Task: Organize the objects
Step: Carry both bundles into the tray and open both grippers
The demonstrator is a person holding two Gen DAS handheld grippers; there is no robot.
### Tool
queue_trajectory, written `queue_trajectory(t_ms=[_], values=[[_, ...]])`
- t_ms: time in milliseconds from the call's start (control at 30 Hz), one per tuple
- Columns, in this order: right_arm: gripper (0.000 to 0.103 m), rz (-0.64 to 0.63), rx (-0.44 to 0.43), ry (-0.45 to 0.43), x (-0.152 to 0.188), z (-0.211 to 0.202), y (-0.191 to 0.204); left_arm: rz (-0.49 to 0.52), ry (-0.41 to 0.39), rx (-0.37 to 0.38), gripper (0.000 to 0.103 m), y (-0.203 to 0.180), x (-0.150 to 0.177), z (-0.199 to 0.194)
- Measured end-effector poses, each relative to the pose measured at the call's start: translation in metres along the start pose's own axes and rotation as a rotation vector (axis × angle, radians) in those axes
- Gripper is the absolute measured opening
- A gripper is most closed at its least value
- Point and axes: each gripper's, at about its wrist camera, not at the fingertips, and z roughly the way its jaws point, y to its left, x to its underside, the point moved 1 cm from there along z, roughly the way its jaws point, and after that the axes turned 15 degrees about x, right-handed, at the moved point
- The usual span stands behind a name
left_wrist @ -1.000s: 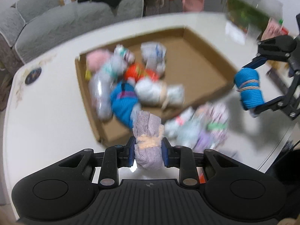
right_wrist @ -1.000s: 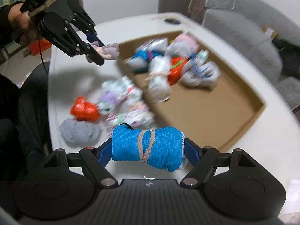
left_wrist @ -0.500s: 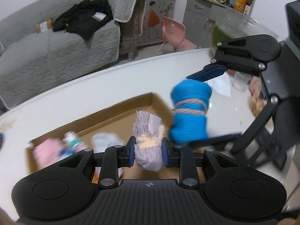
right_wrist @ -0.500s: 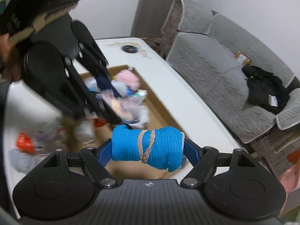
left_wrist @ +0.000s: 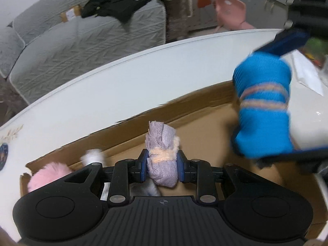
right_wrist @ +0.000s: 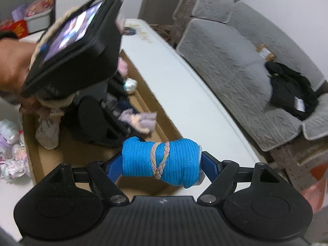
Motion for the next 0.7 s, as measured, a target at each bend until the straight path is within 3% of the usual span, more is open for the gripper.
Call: queue_trajectory(t_ms=[367,600,700], values=[[0.075,-0.003,-0.105,0.047,-0.002,0.052,0.014,-0.017,0.003,0.007,0.035,0.021,-0.002,-0.001],[0.079,0.086,-0.089,0.064,0.001,0.048,0.012,-0.020,-0.016,0.009,0.038,0.018,-0.001,-0.003],[0.080,0.100,-0.079,0.075,-0.003,0.048,0.017,-0.021,-0.015,-0.008,0.044,0.018,0.001,-0.005]])
